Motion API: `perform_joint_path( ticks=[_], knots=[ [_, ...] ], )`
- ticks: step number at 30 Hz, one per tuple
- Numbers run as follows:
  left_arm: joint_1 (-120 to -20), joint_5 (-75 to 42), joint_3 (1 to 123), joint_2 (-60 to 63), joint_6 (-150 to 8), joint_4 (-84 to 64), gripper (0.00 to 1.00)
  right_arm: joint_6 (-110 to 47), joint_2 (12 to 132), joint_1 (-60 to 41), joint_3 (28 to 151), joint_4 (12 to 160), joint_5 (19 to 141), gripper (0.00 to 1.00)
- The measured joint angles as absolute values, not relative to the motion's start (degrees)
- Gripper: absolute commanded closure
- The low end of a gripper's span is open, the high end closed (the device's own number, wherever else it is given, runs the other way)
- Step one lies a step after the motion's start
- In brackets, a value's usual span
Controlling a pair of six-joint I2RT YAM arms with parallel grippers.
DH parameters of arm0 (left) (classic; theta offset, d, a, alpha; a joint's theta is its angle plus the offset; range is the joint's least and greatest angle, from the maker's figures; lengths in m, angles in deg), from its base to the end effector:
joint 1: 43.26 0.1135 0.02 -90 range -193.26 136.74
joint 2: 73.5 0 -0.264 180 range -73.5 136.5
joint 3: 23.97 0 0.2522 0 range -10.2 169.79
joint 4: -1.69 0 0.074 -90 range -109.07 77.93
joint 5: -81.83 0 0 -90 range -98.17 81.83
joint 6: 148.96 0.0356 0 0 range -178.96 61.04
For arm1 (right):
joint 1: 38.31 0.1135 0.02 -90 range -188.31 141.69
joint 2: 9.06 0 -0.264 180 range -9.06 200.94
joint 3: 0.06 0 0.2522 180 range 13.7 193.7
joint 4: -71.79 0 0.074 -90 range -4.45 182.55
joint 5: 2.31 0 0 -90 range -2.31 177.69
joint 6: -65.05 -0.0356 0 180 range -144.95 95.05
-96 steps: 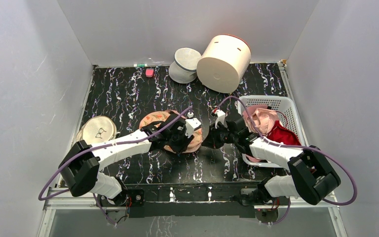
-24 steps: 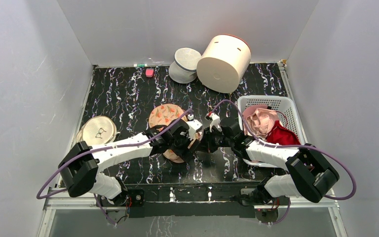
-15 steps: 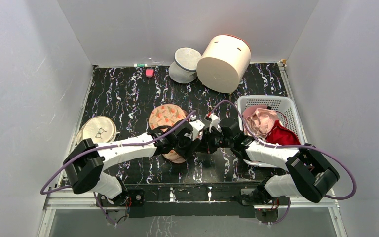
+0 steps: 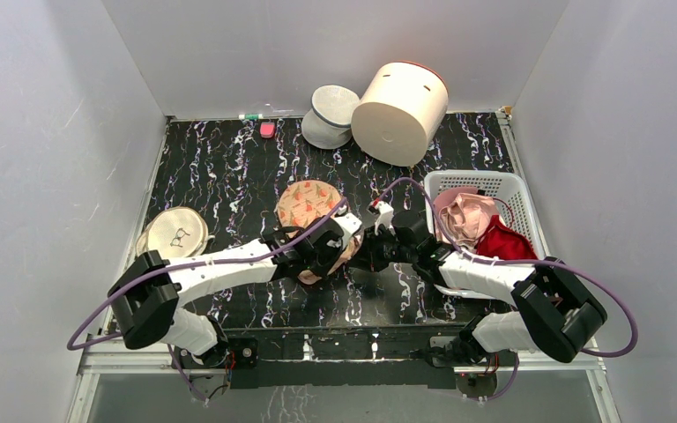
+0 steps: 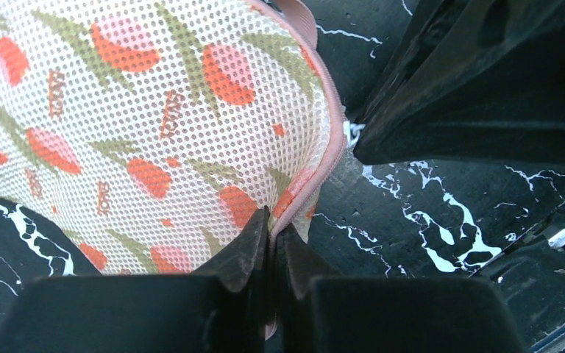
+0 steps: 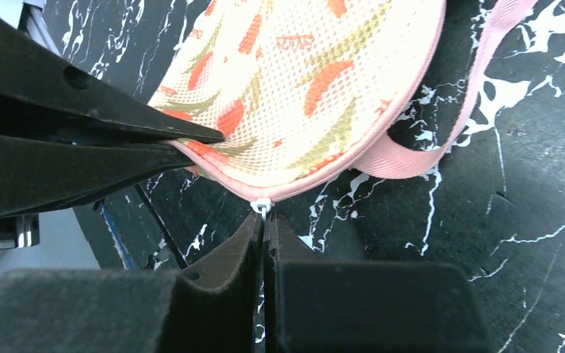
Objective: Unzip the laundry bag and remove the bra
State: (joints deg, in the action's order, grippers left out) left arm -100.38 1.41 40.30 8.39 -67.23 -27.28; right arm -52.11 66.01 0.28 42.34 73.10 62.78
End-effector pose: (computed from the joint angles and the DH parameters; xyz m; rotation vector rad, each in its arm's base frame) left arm 0.1668 -0.2471 0.2193 0.9179 2.2145 -0.3462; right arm 0.1879 0.1692 0.1730 -0.5000 2.2709 1.0952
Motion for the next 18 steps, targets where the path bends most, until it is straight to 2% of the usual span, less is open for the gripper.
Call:
perform_joint_path(
  ticks=[16,18],
  knots=[
    [-100.38,6.22,37.34,2.99,-69.37,-28.35,1.0,-47.98,65.92,-3.48,45.88,79.09,65.56,1.0],
    [-100.38,6.26,37.34,2.79,-69.48,-28.46,0.9,-47.54,65.94,-3.64,46.06,79.35,64.58,1.0]
  ],
)
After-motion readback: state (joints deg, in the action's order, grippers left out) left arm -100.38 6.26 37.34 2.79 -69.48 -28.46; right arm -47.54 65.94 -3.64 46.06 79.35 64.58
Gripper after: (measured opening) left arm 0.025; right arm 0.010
